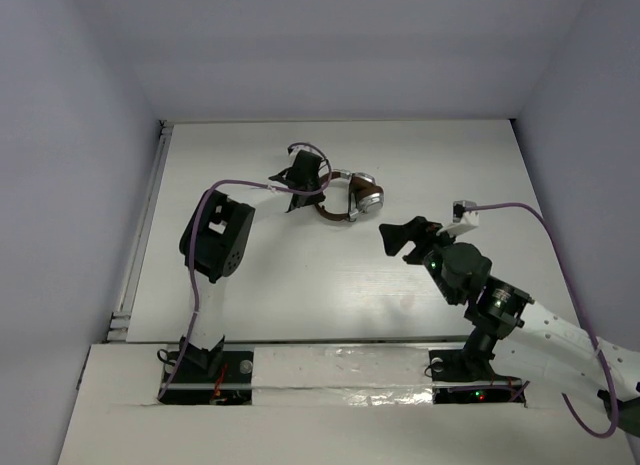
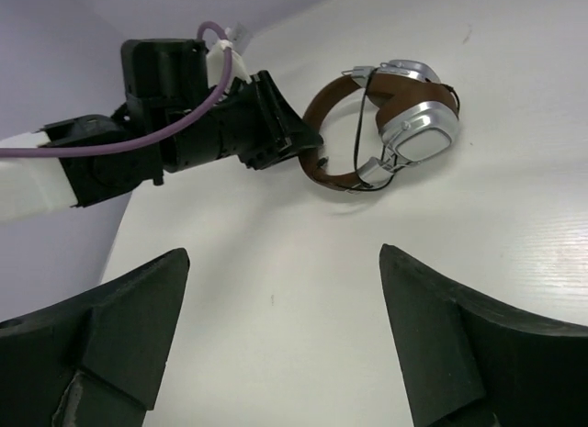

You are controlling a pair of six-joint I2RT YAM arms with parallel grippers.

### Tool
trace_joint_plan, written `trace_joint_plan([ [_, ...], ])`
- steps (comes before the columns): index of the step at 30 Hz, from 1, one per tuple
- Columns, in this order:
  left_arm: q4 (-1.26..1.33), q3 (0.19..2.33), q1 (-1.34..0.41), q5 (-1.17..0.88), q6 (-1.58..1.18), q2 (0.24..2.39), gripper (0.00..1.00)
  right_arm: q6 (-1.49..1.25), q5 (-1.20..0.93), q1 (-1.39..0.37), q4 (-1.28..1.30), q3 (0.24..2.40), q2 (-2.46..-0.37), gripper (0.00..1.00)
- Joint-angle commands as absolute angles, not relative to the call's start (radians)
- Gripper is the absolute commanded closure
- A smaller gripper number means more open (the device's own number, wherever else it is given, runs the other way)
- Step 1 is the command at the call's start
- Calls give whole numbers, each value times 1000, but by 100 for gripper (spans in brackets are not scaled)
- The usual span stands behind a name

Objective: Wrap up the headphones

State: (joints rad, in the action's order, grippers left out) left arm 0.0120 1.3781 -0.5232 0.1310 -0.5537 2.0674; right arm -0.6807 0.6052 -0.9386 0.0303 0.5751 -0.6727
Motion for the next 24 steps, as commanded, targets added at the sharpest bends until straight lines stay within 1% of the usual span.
trace_joint_plan([
  [1, 34, 1424, -537, 135, -542, 2030, 77, -669, 660, -948, 58, 617, -672, 9],
  [2, 31, 1422, -537, 141, -540, 2020, 70, -669, 667, -948, 67, 626, -670, 6],
  [3, 29, 1419, -537, 147, -540, 1993, 66, -669, 676, -948, 89, 643, -666, 1],
  [6, 32, 1398, -537, 167, -531, 1924, 46, -638, 705, -948, 121, 681, -643, 1],
  [7, 31, 1394, -537, 173, -528, 1905, 46, -628, 712, -948, 126, 692, -634, 0],
  [8, 23, 1387, -537, 190, -523, 1857, 40, -611, 727, -948, 141, 716, -618, 0],
  [9, 20, 1387, -537, 198, -522, 1856, 37, -611, 727, -948, 147, 716, -618, 0],
  [10, 20, 1375, -537, 207, -519, 1798, 33, -589, 739, -948, 152, 741, -611, 0],
  [11, 20, 1365, -537, 222, -515, 1761, 25, -581, 747, -948, 162, 753, -595, 0],
  [12, 23, 1358, -546, 229, -512, 1728, 24, -571, 755, -948, 169, 764, -586, 0],
  [13, 28, 1330, -546, 235, -511, 1648, 23, -554, 768, -948, 170, 773, -577, 0],
  [14, 35, 1315, -546, 245, -506, 1603, 16, -543, 778, -948, 170, 787, -554, 0],
  [16, 46, 1269, -546, 261, -489, 1478, 11, -514, 810, -948, 166, 795, -528, 1],
  [17, 46, 1256, -555, 276, -483, 1436, 1, -509, 824, -948, 166, 796, -511, 0],
  [22, 22, 1148, -555, 296, -469, 1159, 1, -508, 890, -948, 176, 801, -413, 0],
  [24, 2, 1091, -555, 305, -465, 1088, 1, -511, 907, -948, 182, 801, -394, 0],
])
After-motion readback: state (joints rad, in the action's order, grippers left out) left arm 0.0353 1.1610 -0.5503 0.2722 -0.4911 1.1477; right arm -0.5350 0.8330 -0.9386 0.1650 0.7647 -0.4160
